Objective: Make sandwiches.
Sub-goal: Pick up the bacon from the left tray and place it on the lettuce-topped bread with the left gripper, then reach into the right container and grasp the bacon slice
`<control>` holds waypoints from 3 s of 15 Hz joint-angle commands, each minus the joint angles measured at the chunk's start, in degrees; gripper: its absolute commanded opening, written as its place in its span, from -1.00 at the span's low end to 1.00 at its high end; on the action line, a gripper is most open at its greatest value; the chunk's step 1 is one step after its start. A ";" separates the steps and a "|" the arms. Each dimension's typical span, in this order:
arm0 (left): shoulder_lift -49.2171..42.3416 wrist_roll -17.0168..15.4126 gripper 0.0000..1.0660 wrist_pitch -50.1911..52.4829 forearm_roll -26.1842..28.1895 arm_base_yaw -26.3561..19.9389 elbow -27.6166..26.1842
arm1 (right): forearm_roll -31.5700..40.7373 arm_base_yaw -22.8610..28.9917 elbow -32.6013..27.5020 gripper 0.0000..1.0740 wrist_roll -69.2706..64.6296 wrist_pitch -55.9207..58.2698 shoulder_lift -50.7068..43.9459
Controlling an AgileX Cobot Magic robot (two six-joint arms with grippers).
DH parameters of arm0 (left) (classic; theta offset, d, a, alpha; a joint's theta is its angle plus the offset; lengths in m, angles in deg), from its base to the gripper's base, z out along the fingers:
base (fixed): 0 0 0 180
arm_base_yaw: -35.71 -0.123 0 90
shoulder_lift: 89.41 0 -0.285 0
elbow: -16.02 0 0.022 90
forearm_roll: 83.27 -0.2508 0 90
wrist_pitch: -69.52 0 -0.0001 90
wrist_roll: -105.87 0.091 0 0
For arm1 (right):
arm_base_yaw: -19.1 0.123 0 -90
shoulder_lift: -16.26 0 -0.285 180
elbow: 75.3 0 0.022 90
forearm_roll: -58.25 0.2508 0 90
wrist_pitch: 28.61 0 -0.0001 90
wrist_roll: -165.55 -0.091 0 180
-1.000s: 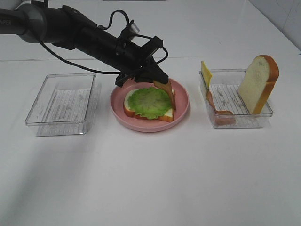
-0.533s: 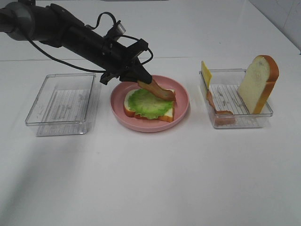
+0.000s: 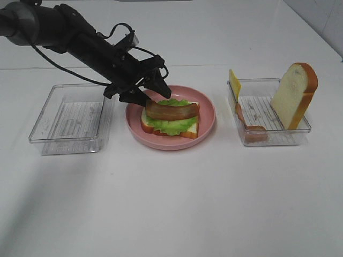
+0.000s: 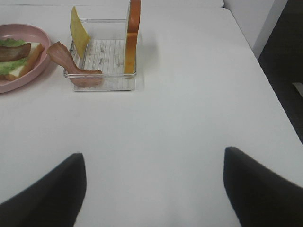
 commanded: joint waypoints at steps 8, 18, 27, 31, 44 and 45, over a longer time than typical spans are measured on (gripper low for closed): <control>-22.12 -14.21 0.39 -11.29 -34.61 -0.29 -0.63 | -0.23 -0.40 -0.06 0.41 -0.46 -0.52 -0.92; -51.11 -21.03 0.39 -23.72 -50.42 -0.29 18.11 | -0.23 -0.40 -0.06 0.41 -0.46 -0.52 -0.92; -85.03 -24.06 0.39 -19.60 -50.13 -0.29 51.17 | -0.23 -0.40 -0.06 0.41 -0.46 -0.52 -0.92; -104.91 -24.06 0.39 -19.60 -50.25 -0.29 62.91 | -0.11 -0.40 -0.06 0.41 -0.46 -0.52 -0.80; -137.34 -24.58 0.39 -9.97 -53.40 -0.29 76.60 | 2.98 -0.40 18.91 0.41 1.89 -10.14 44.40; -137.34 -24.58 0.39 -9.97 -53.40 -0.29 76.60 | 4.41 -0.40 22.92 0.41 2.69 -9.11 49.45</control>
